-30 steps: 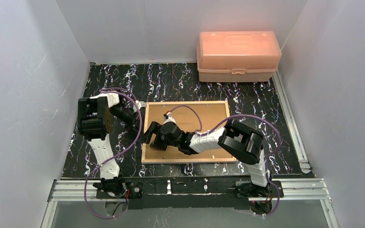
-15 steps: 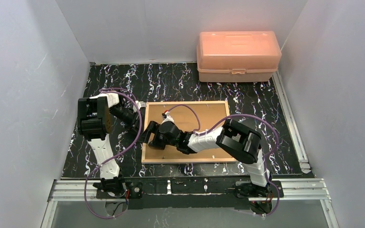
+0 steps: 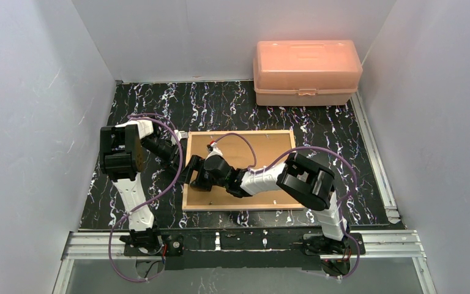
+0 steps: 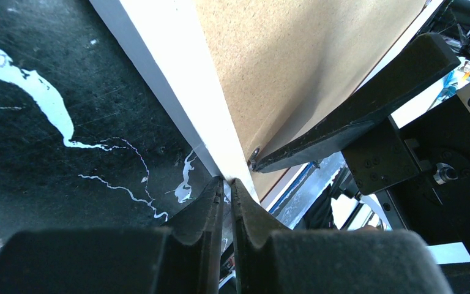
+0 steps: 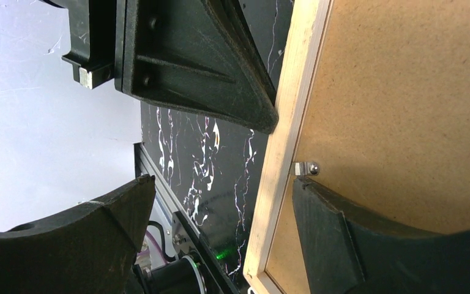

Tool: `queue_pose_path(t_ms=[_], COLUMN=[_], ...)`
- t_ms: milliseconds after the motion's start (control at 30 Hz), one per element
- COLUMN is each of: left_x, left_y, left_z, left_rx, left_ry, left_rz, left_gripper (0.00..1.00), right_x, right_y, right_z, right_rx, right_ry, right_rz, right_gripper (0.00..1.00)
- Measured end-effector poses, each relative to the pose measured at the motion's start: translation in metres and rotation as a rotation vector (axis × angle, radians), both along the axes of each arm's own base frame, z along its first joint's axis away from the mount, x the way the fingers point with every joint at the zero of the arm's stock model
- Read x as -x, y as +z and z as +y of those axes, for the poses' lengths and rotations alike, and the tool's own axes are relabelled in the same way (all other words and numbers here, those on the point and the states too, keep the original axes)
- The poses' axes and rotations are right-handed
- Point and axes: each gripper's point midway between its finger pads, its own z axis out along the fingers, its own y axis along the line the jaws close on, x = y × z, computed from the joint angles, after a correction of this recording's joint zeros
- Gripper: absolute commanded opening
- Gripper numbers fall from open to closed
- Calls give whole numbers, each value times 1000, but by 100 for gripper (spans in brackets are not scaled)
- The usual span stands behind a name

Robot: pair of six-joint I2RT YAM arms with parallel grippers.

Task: Put the photo into the frame
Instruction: Install the photo frame at the center of the board, then turn over the photo frame at the center of the board.

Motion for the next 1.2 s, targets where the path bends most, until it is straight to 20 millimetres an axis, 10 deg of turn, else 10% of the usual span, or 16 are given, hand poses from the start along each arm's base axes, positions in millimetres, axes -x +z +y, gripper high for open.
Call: queue_pose_path(t_ms=[433, 767, 967, 1033, 1200], left_x=[1, -8, -23, -25, -22], left_y=[0, 8, 37, 51, 88], left_z=[0, 2, 9, 11, 13], left_rx=[2, 0, 10, 14, 13], left_ry=[-1, -15, -2, 1, 0], left_rz=[2, -28, -103, -142, -243], left_gripper=[6, 27, 54, 97, 98], right_x=[-3, 4, 19, 26, 50], right_y=[0, 13, 69, 83, 80], right_z=[2, 2, -52, -80, -148], right_rx=[-7, 105, 259, 304, 421], right_ry=[9, 213, 411, 451, 562], right_rz=[-1, -226, -531, -610, -718], right_gripper=[90, 89, 82, 82, 80])
